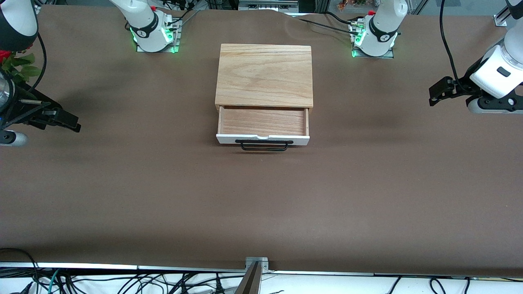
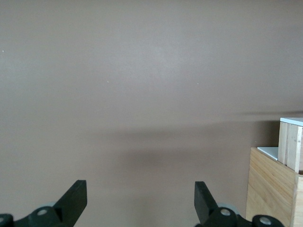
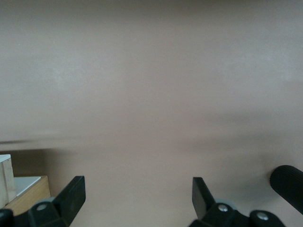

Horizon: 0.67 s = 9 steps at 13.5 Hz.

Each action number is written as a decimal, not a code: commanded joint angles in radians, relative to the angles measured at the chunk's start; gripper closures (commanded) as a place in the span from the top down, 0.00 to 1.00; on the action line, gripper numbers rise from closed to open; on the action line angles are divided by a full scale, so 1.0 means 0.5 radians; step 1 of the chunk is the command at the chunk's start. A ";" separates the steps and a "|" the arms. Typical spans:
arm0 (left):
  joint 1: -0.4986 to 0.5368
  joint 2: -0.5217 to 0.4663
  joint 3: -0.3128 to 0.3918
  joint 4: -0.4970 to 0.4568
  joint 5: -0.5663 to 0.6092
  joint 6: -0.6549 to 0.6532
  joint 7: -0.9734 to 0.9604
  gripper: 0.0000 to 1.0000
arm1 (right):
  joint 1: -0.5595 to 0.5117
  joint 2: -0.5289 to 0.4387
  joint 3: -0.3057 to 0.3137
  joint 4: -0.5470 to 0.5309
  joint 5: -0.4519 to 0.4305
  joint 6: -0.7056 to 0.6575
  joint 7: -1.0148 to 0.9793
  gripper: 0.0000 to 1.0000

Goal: Close drawer with both arms simultaneously

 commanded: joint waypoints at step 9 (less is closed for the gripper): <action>0.014 -0.006 -0.007 0.009 0.006 -0.015 0.002 1.00 | -0.010 0.001 0.014 0.006 -0.004 0.009 0.003 1.00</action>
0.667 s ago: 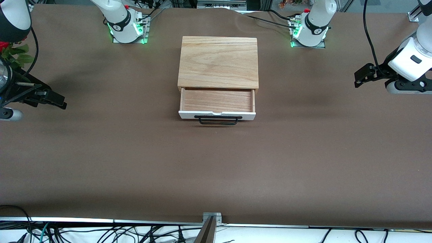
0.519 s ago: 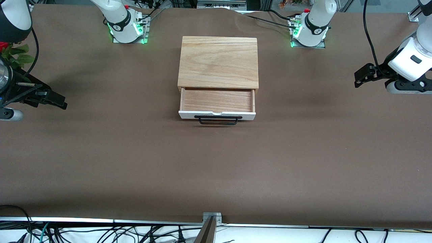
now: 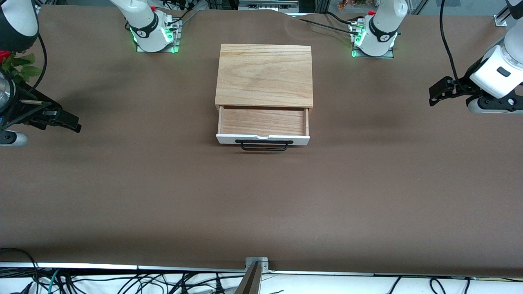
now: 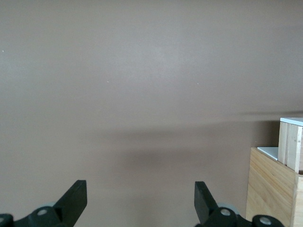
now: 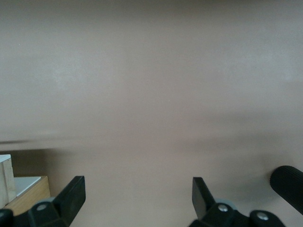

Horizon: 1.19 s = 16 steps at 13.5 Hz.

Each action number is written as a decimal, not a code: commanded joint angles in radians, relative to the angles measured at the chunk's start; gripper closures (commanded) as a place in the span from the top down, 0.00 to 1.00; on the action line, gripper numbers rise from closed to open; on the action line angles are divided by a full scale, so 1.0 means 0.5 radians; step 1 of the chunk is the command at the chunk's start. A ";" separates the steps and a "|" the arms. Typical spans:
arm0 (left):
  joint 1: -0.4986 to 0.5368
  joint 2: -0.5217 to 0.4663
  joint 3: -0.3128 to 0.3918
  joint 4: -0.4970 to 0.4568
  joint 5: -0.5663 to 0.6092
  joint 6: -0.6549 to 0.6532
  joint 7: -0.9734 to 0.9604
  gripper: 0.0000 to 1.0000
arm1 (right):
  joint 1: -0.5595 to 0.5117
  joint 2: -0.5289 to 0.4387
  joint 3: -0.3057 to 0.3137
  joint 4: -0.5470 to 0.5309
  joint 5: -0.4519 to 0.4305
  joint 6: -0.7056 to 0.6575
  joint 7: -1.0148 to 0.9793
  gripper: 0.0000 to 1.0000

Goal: Close drawer with both arms simultaneously

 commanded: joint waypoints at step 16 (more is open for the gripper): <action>0.011 -0.009 -0.016 0.021 0.003 -0.018 -0.114 1.00 | -0.016 0.012 0.009 0.009 0.009 0.005 0.000 1.00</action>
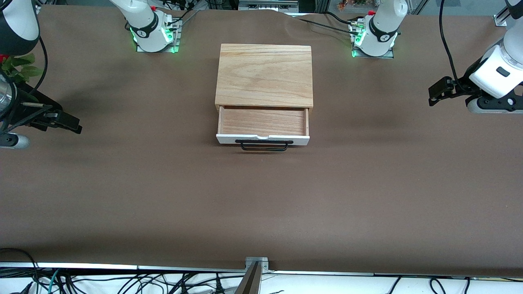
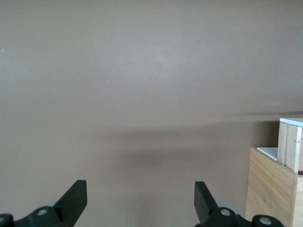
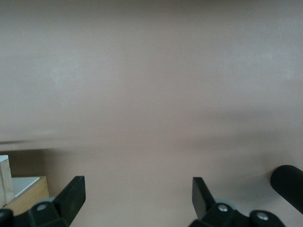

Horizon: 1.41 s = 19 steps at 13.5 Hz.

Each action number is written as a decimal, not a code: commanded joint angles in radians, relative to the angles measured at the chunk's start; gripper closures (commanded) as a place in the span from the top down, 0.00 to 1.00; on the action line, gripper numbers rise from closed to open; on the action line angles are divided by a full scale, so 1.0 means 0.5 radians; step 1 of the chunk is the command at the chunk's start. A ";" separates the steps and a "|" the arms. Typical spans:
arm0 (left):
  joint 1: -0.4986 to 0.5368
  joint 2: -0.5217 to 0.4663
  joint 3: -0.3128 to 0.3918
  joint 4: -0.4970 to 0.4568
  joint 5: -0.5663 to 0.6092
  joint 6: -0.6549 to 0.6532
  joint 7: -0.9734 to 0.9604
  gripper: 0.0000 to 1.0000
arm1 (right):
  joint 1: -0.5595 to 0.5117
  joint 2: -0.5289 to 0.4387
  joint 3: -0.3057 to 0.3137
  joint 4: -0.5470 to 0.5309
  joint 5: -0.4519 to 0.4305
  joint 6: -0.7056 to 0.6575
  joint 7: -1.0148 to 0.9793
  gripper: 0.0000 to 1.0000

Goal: Close drawer with both arms simultaneously

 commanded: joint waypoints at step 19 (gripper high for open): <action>-0.053 0.386 -0.024 0.141 -0.218 0.006 -0.069 1.00 | 0.486 0.501 0.032 0.012 0.380 0.705 0.016 1.00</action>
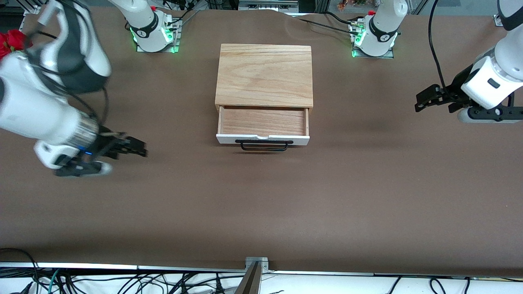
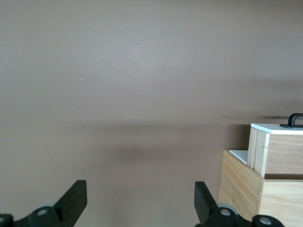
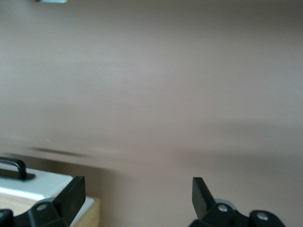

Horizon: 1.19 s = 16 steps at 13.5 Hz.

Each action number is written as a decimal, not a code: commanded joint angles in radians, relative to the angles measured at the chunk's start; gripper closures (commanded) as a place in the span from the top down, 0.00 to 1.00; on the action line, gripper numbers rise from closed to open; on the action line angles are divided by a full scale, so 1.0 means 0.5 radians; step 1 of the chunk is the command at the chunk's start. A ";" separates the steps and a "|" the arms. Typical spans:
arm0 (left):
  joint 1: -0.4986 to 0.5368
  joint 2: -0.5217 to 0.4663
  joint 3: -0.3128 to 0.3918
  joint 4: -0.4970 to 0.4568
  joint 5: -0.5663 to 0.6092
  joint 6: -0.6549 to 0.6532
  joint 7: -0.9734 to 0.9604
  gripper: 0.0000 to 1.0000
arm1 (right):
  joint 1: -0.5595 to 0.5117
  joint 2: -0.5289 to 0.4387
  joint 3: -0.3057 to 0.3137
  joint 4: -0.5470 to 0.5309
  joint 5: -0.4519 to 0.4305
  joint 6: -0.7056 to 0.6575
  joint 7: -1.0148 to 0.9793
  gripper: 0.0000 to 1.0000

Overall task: Close drawer with both arms simultaneously
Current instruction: 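Move the left gripper and the right gripper toward the drawer front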

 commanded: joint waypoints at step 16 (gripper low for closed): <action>-0.650 1.129 -0.040 0.372 -0.739 0.834 -0.414 1.00 | 0.574 0.459 -0.011 0.013 0.222 0.394 0.167 1.00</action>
